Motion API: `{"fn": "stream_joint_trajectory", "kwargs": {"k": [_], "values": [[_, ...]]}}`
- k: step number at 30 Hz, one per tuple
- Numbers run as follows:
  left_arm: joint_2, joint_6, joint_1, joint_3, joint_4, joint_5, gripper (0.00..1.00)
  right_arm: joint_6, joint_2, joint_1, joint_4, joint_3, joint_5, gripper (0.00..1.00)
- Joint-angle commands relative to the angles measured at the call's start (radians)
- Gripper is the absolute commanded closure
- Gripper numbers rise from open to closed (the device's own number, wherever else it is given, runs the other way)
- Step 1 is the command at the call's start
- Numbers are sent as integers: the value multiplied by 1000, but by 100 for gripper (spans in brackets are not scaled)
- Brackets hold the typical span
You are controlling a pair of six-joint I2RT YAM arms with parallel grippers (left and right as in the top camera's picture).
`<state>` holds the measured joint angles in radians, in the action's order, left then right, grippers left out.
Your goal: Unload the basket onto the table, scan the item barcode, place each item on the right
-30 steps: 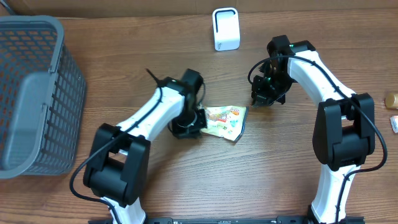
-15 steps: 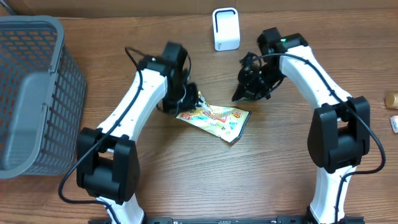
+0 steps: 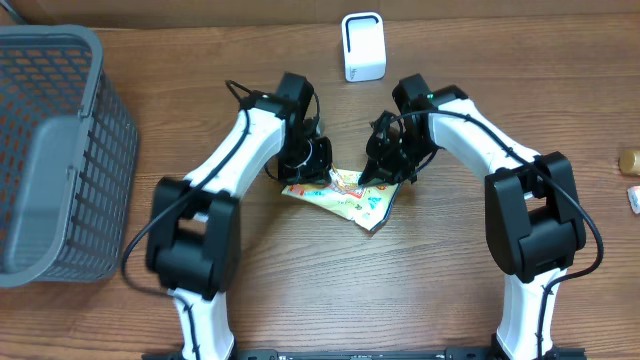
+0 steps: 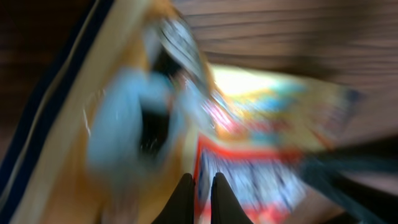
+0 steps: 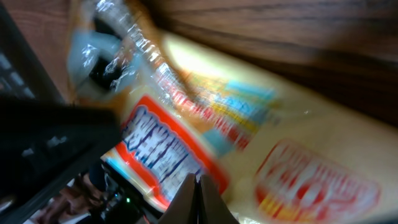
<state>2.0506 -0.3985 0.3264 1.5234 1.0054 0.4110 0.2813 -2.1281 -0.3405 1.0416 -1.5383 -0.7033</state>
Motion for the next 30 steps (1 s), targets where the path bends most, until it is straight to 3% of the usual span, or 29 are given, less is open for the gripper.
{"fn": "stream_joint_trajectory", "kwargs": {"k": [1, 9, 15, 21, 26, 30], "values": [[103, 36, -22, -21, 24, -37, 96, 42, 35, 5, -39, 81, -13, 96], [159, -59, -107, -20, 140, -338, 96, 93, 35, 63, -52, 161, 145, 96], [98, -53, -148, 51, 200, -340, 96, 52, 41, 112, 28, 57, 129, 96], [-5, -55, -146, 117, 248, -332, 96, -119, 60, 66, 146, -72, -87, 96], [-39, -50, -148, 117, 317, -334, 96, -104, 57, -49, 77, -71, -190, 96], [-38, -28, -159, 116, 397, -394, 96, 27, 56, -138, -23, -62, -188, 96]]}}
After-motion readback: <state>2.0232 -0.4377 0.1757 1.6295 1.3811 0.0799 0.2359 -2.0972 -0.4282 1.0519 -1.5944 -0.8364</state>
